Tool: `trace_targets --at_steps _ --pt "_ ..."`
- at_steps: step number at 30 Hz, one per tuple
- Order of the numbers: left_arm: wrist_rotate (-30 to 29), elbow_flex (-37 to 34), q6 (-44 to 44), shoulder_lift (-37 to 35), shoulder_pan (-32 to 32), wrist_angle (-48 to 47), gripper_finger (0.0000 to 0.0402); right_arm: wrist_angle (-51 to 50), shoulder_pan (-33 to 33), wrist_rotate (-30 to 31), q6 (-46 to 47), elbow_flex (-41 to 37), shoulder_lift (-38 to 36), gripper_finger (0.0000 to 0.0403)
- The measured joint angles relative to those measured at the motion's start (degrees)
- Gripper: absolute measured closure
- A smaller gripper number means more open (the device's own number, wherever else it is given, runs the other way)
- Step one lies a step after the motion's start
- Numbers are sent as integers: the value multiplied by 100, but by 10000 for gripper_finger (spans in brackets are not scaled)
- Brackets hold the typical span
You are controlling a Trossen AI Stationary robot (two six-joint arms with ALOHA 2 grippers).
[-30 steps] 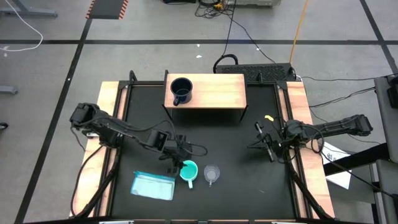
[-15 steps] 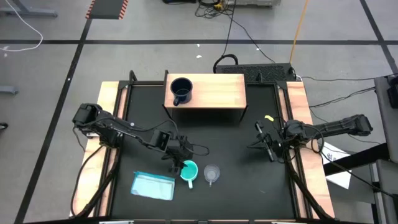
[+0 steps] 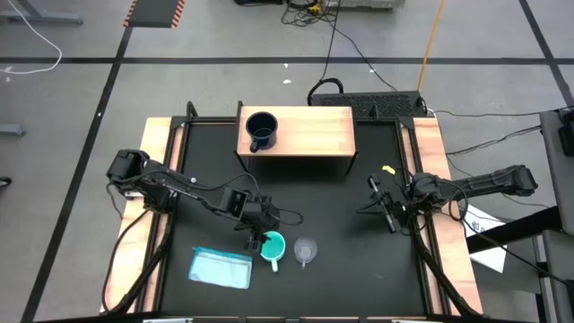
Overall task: Stack small to large cups/mugs on shelf
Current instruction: Put the light blue mug on the shelf
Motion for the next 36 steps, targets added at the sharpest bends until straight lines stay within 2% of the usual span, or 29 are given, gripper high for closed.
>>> trace_targets --at_steps 11,17,28,36 --pt "0 0 104 3 0 20 310 0 0 0 -1 -2 0 403" --pt "231 0 209 3 0 17 385 0 -1 0 -1 -1 0 403" --pt "68 0 506 -40 15 308 397 0 0 0 2 -1 0 403" --pt "-109 0 762 -575 95 126 398 -2 1 0 0 1 -2 403"
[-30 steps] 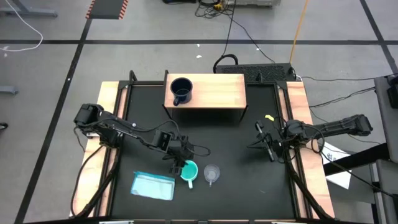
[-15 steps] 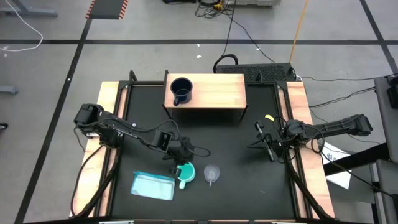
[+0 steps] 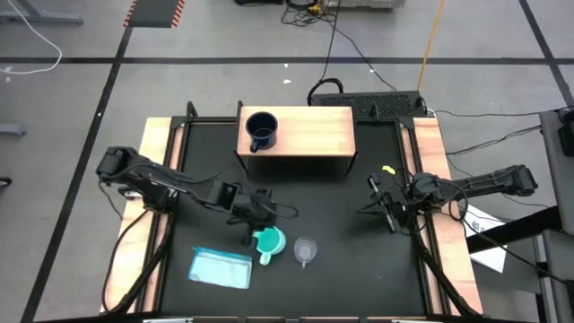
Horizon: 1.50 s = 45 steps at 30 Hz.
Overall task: Stack small to large cups/mugs on shelf
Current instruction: Put the light blue mug on the shelf
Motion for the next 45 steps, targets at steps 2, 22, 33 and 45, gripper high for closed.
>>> trace_targets --at_steps 2,22,33,45 --pt "-56 0 17 -234 57 -2 398 -1 0 0 2 -2 2 403" --pt "764 -3056 206 -3272 1085 2800 398 -1 -2 2 -147 -1 11 403" --pt "1009 -4663 -8 -4064 1151 4794 398 26 -2 0 -154 0 9 403" --pt "799 -5149 -161 -4065 1345 5293 398 29 -2 0 -171 0 9 403"
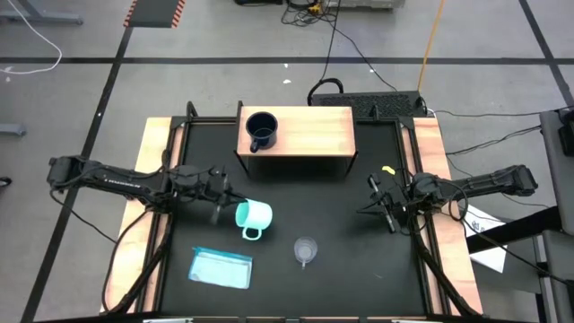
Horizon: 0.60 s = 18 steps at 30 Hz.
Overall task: Stack small to large cups/mugs on shelf
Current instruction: Put the light blue mug on the shelf
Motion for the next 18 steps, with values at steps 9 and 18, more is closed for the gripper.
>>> trace_targets --at_steps 9,18 --pt "2 -13 -115 4 71 -31 398 1 0 0 -2 -1 -1 403" --pt "-282 -12 -162 7 66 219 398 5 0 0 -8 0 -1 403"
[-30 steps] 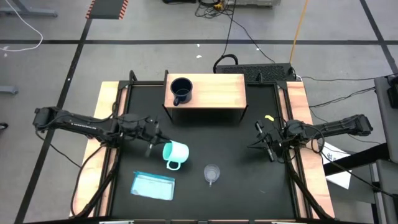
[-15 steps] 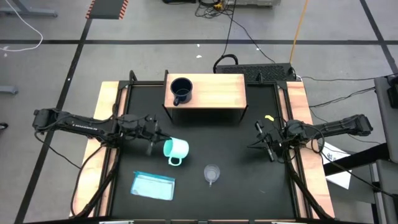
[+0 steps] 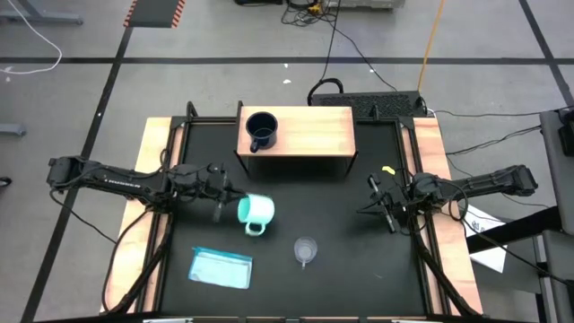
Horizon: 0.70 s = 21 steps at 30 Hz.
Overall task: Stack small to large cups/mugs on shelf
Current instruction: Put the light blue mug on the shelf
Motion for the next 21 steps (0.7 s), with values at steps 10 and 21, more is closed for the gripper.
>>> trace_targets --at_steps 10,21 --pt "-910 874 377 397 -57 261 398 11 0 1 -134 0 0 403" --pt "-1077 3063 424 1444 425 -1145 398 2 0 1 -127 0 2 403"
